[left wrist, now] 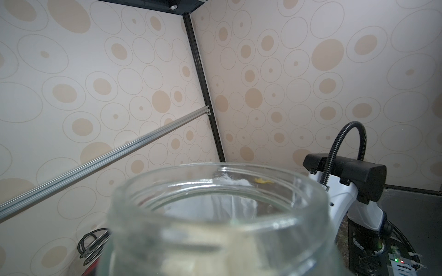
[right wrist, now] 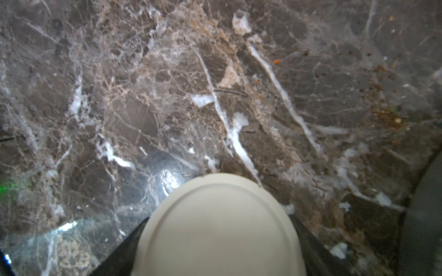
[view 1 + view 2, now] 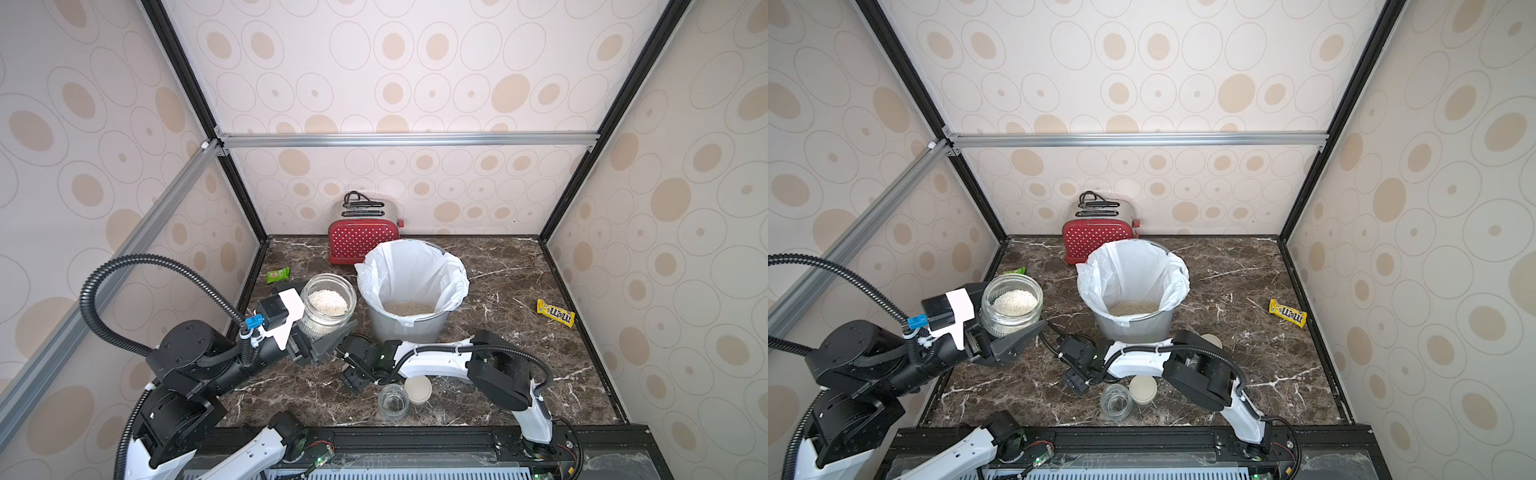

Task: Empty moldy rice from jars
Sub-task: Place the lid at the center of the board.

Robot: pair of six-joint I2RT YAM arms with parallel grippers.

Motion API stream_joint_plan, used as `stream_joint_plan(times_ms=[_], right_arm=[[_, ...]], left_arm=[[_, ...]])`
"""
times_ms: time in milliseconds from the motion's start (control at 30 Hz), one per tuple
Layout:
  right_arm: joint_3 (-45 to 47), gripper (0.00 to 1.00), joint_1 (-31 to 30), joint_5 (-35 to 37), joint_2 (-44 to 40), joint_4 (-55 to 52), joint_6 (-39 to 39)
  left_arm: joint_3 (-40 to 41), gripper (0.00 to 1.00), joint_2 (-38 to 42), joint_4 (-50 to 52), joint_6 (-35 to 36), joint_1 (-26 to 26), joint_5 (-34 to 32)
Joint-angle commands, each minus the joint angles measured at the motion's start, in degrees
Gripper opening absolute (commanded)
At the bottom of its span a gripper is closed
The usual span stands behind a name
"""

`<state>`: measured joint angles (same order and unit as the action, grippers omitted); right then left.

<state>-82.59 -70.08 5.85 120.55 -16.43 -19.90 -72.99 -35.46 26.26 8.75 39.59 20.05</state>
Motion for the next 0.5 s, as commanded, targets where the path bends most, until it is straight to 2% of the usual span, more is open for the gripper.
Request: stream_joint_plan(times_ms=[0, 467], right_arm=[[1.78, 0.67, -0.51, 0.92, 1.44, -1.16, -1.63], [2.43, 0.78, -0.51, 1.04, 1.79, -0.72, -2.33]], left_arm=[[-0.84, 0.45, -0.13, -3.94, -0.14, 0.00, 0.82], [-0.50, 0.45, -0.25, -3.85, -0.05, 0.03, 0.44]])
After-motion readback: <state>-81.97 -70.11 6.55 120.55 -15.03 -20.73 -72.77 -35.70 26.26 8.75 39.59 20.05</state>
